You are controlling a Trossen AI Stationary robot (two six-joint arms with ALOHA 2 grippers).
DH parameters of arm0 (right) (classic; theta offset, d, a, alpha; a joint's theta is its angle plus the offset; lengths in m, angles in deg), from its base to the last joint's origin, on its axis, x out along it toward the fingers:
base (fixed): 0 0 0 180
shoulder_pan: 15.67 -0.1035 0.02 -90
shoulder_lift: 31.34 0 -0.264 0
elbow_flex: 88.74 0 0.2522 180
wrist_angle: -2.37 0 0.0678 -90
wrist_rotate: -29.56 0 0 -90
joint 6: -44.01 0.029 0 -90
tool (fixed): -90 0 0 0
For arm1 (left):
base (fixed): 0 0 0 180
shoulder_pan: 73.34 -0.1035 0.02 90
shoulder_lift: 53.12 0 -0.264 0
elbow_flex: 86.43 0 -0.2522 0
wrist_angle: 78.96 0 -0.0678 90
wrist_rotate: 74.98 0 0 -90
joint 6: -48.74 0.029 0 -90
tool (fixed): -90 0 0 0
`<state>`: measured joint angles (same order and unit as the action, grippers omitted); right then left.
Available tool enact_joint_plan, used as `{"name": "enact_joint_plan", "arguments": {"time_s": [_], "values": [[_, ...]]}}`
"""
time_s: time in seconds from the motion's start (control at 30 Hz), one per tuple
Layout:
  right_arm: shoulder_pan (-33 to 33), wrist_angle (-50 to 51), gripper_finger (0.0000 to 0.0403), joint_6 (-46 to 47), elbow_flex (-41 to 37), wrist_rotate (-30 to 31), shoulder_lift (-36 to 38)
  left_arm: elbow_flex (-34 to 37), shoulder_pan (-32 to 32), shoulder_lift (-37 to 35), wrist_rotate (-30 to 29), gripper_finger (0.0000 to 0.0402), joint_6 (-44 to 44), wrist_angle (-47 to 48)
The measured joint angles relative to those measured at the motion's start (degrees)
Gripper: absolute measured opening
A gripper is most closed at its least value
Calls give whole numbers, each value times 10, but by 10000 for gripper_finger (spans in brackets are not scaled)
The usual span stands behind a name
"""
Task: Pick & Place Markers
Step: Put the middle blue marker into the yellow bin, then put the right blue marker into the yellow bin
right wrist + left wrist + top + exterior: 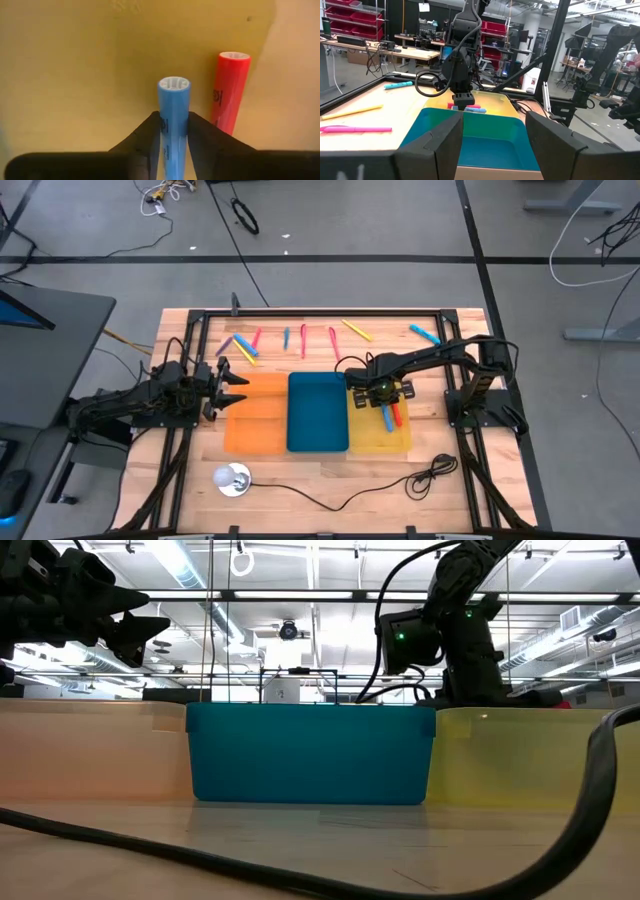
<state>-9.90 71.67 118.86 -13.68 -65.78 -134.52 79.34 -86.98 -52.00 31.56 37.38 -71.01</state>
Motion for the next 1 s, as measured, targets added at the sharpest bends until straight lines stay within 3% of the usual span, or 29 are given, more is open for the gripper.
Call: {"name": "enact_joint_plan", "arguments": {"time_s": [0.4,0.67,1.0], "values": [[-6,0,169,7,0,15,0,0,0,0,0,222,0,0],[-6,1,173,-3,0,14,3,0,0,0,0,222,0,0],[-2,11,174,-7,2,14,63,0,0,0,0,222,0,0]]}}
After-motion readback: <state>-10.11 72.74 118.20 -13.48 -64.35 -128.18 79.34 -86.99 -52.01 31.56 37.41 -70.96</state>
